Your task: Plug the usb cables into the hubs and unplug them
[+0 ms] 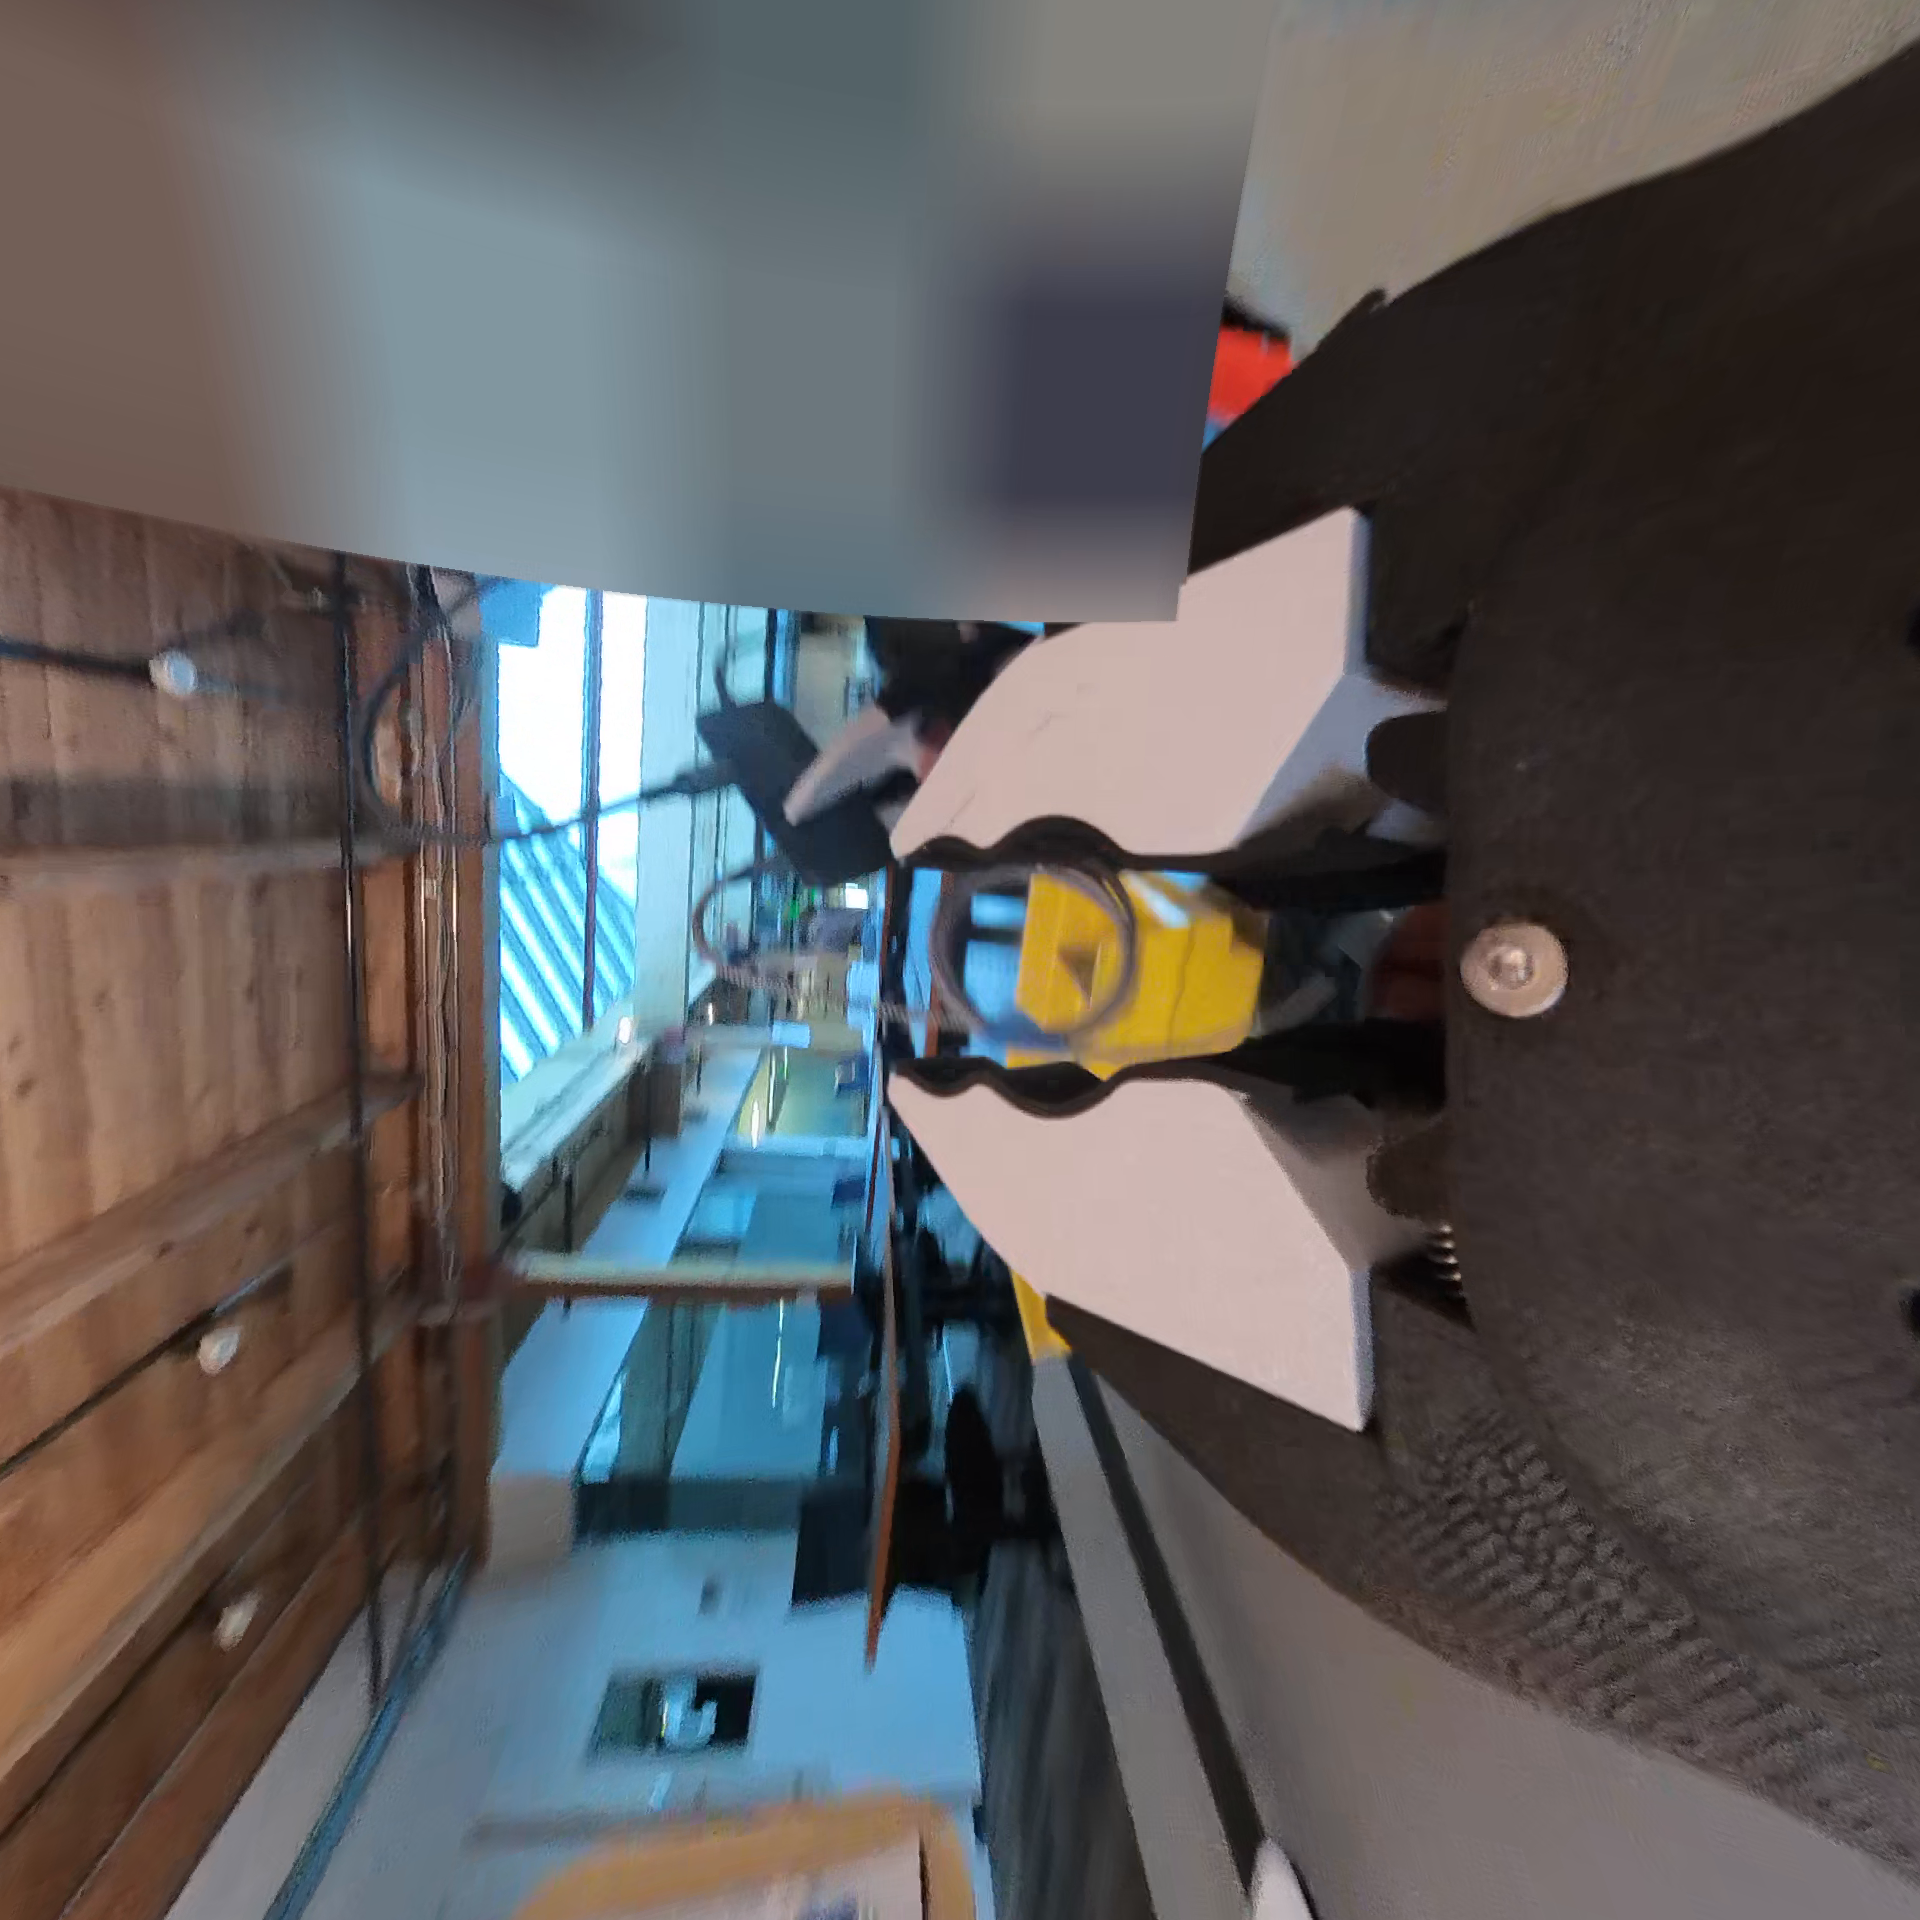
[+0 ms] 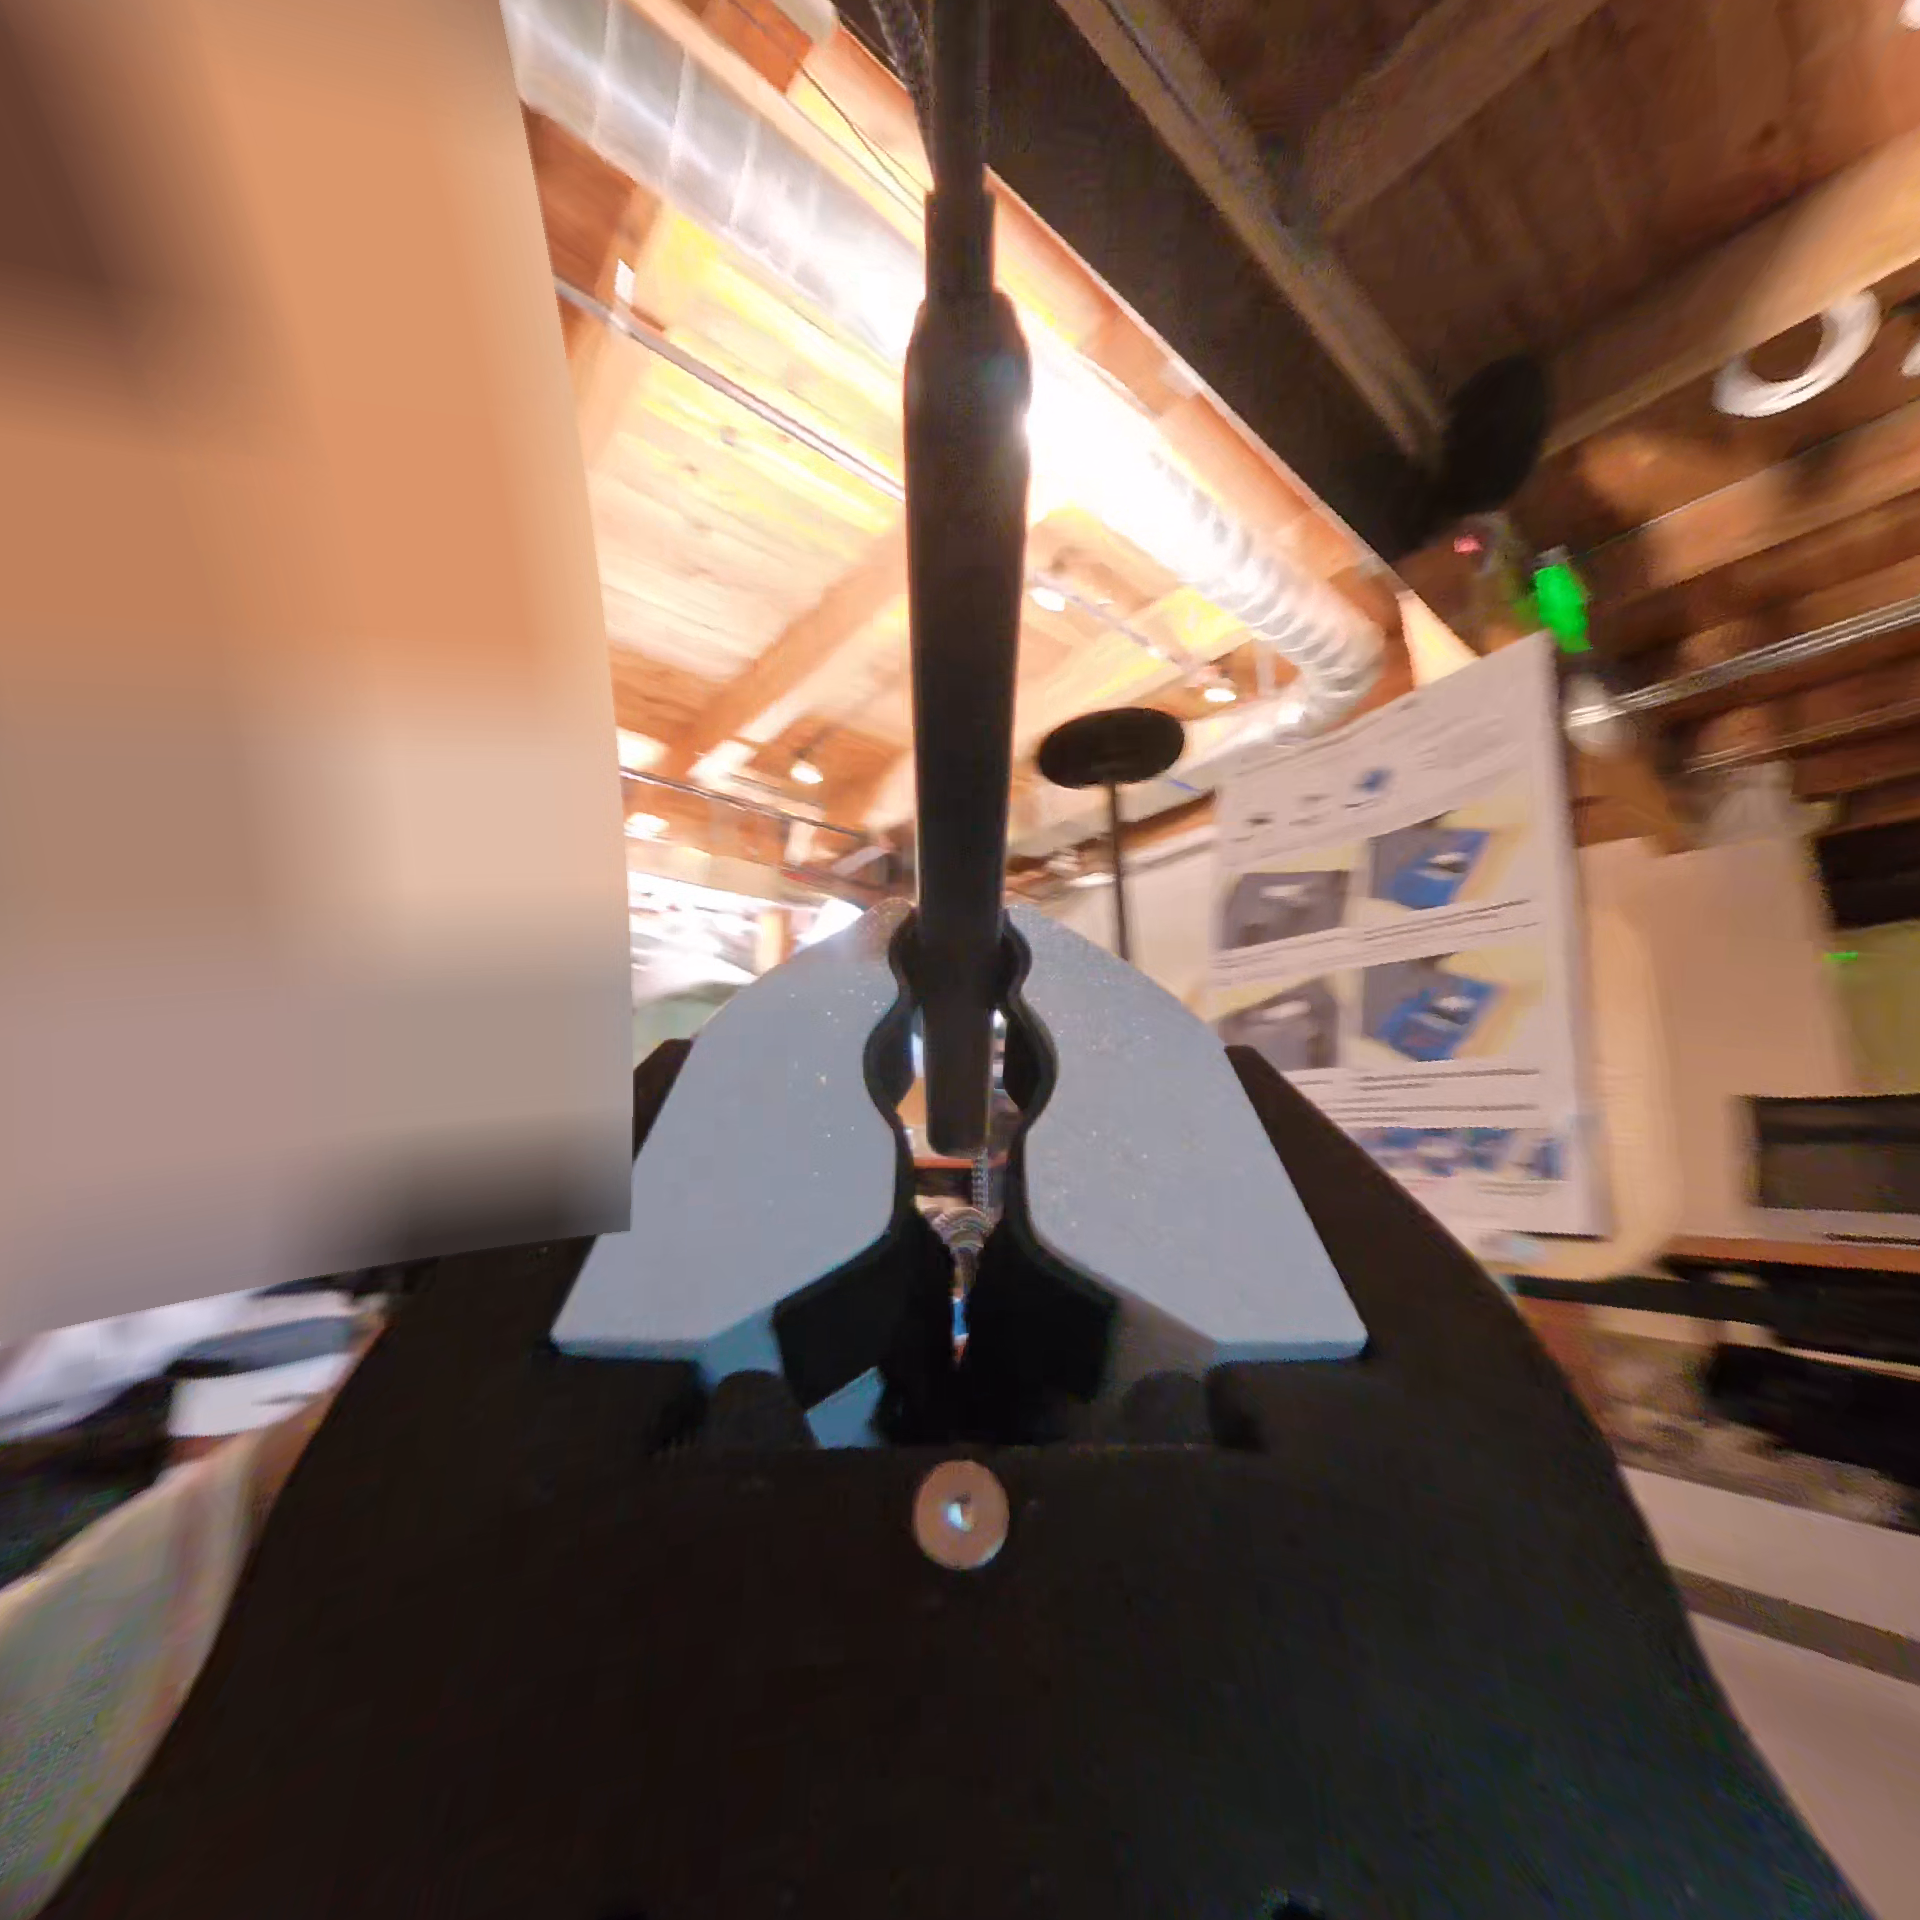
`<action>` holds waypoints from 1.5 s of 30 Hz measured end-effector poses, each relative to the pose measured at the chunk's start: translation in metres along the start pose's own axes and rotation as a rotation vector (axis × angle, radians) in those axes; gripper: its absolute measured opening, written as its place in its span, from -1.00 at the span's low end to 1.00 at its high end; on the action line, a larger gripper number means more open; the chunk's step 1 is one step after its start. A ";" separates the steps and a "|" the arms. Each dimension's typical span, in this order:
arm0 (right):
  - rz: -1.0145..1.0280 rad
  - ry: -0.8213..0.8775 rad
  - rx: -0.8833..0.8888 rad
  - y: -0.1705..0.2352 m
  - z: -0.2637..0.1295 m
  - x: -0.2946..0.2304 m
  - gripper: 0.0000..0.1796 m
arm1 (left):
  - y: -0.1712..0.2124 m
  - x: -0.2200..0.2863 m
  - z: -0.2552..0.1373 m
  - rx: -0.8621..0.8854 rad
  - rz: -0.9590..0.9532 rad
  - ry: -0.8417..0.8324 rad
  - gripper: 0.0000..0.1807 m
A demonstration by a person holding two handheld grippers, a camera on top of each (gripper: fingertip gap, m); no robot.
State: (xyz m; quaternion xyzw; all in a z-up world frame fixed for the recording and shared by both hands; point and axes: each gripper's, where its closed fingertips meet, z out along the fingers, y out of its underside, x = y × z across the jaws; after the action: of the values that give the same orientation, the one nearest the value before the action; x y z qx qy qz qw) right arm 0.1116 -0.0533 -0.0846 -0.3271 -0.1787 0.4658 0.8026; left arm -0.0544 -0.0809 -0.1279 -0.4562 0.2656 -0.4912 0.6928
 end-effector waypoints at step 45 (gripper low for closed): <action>-0.506 0.871 -1.461 0.048 -0.177 0.245 -0.16 | 0.046 -0.105 -0.037 -0.216 0.271 -0.514 0.30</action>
State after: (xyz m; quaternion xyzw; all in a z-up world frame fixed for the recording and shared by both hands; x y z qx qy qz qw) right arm 0.3089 0.1118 -0.2499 -0.8567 -0.1771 -0.1218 0.4689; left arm -0.1038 0.0069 -0.1935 -0.5971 0.1904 -0.2319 0.7440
